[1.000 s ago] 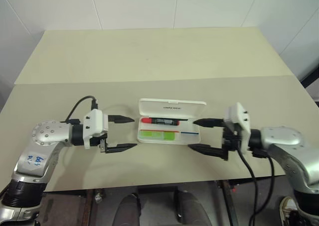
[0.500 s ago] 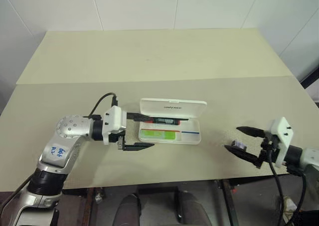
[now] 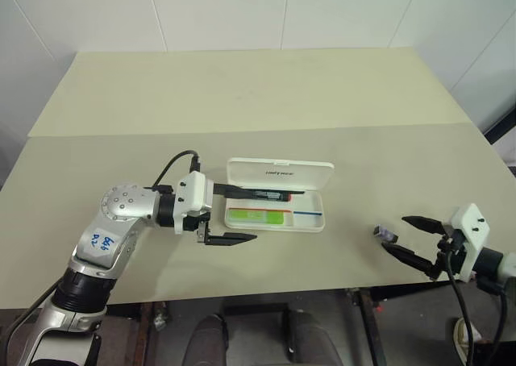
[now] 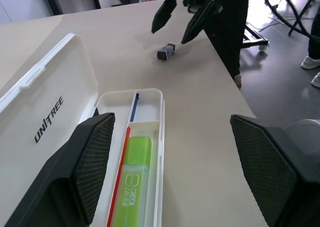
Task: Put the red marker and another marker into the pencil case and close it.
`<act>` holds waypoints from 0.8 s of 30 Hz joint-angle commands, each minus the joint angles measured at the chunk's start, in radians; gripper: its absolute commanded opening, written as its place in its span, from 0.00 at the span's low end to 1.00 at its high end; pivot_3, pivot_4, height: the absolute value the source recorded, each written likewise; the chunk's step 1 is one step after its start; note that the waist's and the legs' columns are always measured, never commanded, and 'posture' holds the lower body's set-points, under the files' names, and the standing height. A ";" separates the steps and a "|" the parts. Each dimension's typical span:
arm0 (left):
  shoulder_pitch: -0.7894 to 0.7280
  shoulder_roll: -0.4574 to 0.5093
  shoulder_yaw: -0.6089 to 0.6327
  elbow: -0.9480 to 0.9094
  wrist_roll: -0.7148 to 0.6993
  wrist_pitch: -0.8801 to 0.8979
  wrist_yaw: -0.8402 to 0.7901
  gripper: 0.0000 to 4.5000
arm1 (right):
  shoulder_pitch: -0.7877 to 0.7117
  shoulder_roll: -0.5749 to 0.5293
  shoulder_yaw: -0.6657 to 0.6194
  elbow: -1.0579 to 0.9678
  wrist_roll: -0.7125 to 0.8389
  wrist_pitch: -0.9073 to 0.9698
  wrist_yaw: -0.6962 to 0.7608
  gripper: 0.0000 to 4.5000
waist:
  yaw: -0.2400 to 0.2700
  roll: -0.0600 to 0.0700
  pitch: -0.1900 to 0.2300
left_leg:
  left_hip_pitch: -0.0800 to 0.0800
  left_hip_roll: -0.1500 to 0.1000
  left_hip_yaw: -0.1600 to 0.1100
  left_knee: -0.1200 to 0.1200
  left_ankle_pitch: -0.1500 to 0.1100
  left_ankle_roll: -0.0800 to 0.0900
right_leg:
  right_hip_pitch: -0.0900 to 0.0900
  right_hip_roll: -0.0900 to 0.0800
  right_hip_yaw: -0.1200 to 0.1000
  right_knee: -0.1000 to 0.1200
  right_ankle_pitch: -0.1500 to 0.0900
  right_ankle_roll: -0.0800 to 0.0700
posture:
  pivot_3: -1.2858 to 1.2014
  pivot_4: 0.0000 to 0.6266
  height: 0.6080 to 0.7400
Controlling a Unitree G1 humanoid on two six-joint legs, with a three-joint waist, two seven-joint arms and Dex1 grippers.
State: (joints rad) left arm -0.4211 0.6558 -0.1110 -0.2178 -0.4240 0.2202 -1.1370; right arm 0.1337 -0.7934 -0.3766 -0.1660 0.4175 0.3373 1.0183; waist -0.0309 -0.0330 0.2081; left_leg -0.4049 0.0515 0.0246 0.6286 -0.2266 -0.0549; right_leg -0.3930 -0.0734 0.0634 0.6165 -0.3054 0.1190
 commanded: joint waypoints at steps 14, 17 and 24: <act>0.048 0.038 0.045 -0.086 -0.005 0.029 0.041 0.88 | -0.140 -0.048 0.128 0.226 -0.064 -0.095 0.101 0.98 | 0.004 0.000 0.000 | 0.000 0.000 0.000 -0.001 -0.001 0.000 | 0.000 0.000 0.000 0.000 0.001 0.002 | 0.52 0.24 1.00; 0.056 0.038 0.048 -0.090 -0.004 0.030 0.044 0.88 | -0.123 -0.055 0.117 0.244 -0.065 -0.109 0.100 0.98 | 0.003 0.000 0.000 | 0.000 0.000 0.000 -0.001 -0.001 0.000 | 0.000 0.000 0.000 0.000 0.001 0.002 | 0.52 0.24 1.00; 0.049 0.029 0.040 -0.086 -0.001 0.026 0.048 0.88 | -0.102 -0.061 0.106 0.279 -0.068 -0.140 0.104 0.94 | 0.004 0.000 0.000 | 0.000 -0.001 0.000 0.001 -0.001 0.000 | 0.001 -0.001 0.000 0.000 0.001 0.001 | 0.52 0.24 1.00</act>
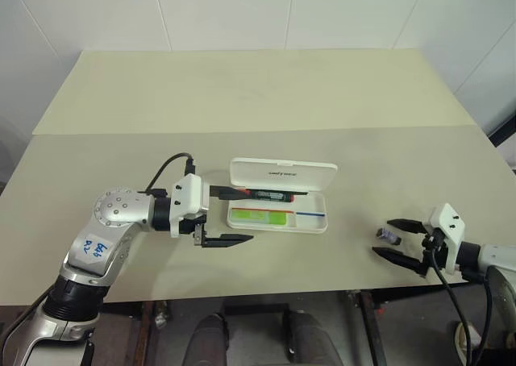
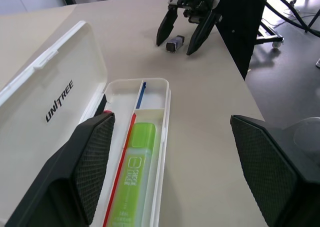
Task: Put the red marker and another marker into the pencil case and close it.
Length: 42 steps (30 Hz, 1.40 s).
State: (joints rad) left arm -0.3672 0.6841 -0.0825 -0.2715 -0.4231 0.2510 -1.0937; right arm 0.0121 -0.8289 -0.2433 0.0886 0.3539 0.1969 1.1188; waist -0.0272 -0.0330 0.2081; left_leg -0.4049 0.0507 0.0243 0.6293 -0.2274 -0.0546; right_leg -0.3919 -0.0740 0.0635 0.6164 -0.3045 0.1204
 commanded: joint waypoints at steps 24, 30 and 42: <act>-0.007 0.022 0.021 0.014 0.020 -0.057 -0.028 0.88 | -0.133 -0.006 0.073 -0.132 0.017 0.023 -0.011 0.08 | -0.007 0.000 0.000 | 0.000 0.000 0.000 0.000 0.001 0.001 | -0.001 0.000 0.000 0.000 0.000 0.000 | 0.52 0.24 1.00; 0.016 0.035 0.031 0.008 0.022 -0.067 -0.029 0.88 | -0.267 0.024 0.176 -0.230 0.034 0.071 0.008 0.08 | -0.004 0.000 0.000 | 0.000 0.000 0.000 -0.001 0.000 0.000 | -0.001 0.000 0.000 0.000 0.000 0.000 | 0.52 0.24 1.00; 0.037 0.029 0.030 -0.013 0.025 -0.069 -0.010 0.88 | -0.380 0.069 0.323 -0.162 -0.014 0.010 0.099 0.08 | -0.002 0.000 0.000 | -0.001 0.000 0.000 -0.002 0.000 0.000 | -0.002 0.000 -0.001 0.000 0.000 0.000 | 0.52 0.24 1.00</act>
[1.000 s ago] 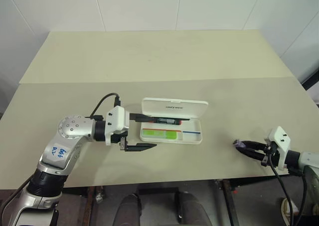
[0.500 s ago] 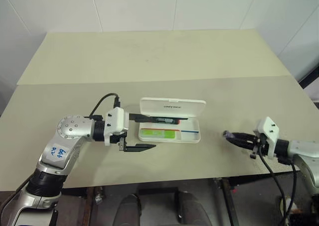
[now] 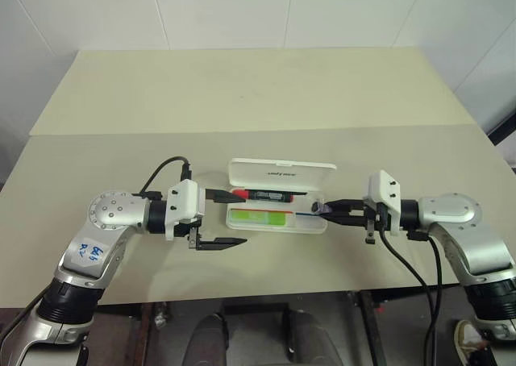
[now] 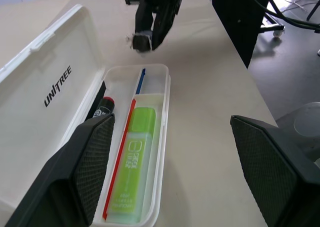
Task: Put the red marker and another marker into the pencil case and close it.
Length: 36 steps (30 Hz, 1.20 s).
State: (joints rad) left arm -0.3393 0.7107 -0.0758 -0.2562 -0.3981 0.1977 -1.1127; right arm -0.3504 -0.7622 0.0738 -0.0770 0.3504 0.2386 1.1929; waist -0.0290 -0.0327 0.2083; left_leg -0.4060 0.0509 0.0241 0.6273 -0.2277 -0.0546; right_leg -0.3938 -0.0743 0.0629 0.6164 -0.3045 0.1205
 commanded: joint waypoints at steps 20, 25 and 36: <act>0.016 0.014 0.036 -0.051 -0.004 0.004 0.026 0.88 | -0.133 0.112 0.118 0.193 -0.119 -0.121 0.073 0.08 | -0.001 0.000 0.000 | 0.000 0.000 0.000 0.000 0.000 0.000 | -0.001 0.000 0.000 0.002 0.001 0.002 | 0.52 0.24 1.00; 0.016 0.012 0.038 -0.052 -0.003 0.007 0.029 0.88 | -0.132 0.085 0.093 0.193 -0.113 -0.126 0.083 0.08 | -0.001 0.000 0.000 | 0.000 0.000 0.000 0.000 0.000 0.000 | -0.001 0.000 0.000 0.002 0.001 0.002 | 0.52 0.24 1.00; 0.005 0.000 0.024 -0.045 -0.001 0.006 0.035 0.88 | -0.121 0.044 0.077 0.181 -0.102 -0.110 0.096 0.08 | -0.002 0.000 0.000 | 0.001 0.000 0.000 0.000 0.000 0.000 | -0.001 0.000 0.000 0.002 0.001 0.002 | 0.52 0.24 1.00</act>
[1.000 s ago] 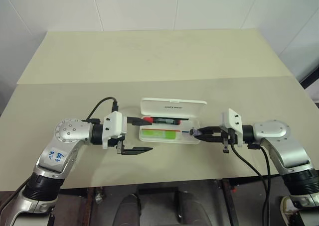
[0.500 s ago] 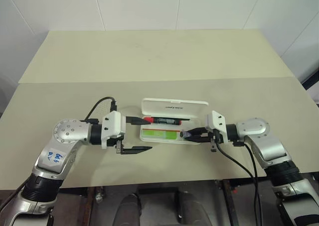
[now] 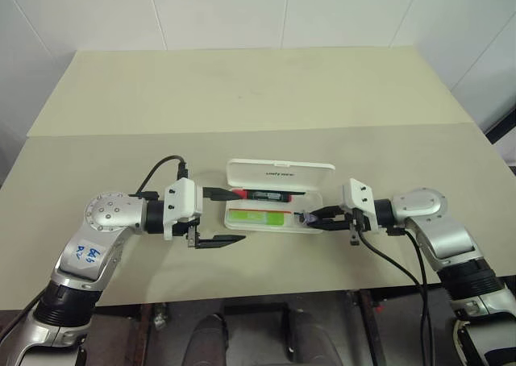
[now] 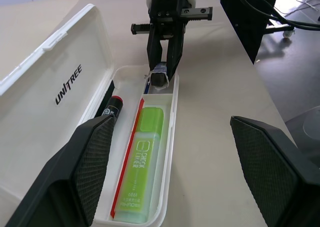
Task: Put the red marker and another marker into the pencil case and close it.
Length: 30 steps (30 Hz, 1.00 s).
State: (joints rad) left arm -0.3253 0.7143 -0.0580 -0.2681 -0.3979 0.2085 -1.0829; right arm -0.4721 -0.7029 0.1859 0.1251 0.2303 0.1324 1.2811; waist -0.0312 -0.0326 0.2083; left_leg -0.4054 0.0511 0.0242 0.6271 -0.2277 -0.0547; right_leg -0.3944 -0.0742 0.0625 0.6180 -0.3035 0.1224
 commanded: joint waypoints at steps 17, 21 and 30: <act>-0.020 -0.001 0.010 -0.018 0.004 -0.012 -0.003 0.88 | -0.014 -0.032 -0.079 -0.107 0.077 0.044 0.001 0.63 | 0.000 0.000 0.000 | 0.000 0.000 0.000 0.000 0.000 0.000 | 0.000 0.000 0.000 0.000 0.000 0.000 | 0.52 0.24 1.00; -0.019 0.000 0.013 -0.013 0.004 -0.015 -0.007 0.88 | 0.016 -0.061 -0.129 -0.205 0.138 0.132 -0.013 0.90 | 0.002 0.000 0.000 | 0.000 0.000 0.000 0.000 0.000 0.000 | 0.000 0.000 0.000 0.000 0.000 0.000 | 0.52 0.24 1.00; 0.002 0.018 0.051 -0.011 -0.017 -0.010 -0.014 0.88 | 0.263 -0.191 -0.364 -0.473 0.281 0.311 -0.080 0.99 | 0.004 0.000 0.000 | -0.001 0.000 0.000 -0.001 0.000 0.000 | 0.000 -0.001 -0.001 -0.002 0.000 0.000 | 0.52 0.24 1.00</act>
State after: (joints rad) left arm -0.3286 0.7234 -0.0375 -0.2600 -0.3962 0.2065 -1.0947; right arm -0.2242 -0.8743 -0.1166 -0.2884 0.4730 0.4223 1.2165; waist -0.0268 -0.0323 0.2085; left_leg -0.4062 0.0509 0.0240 0.6260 -0.2280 -0.0550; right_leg -0.3942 -0.0754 0.0619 0.6158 -0.3044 0.1208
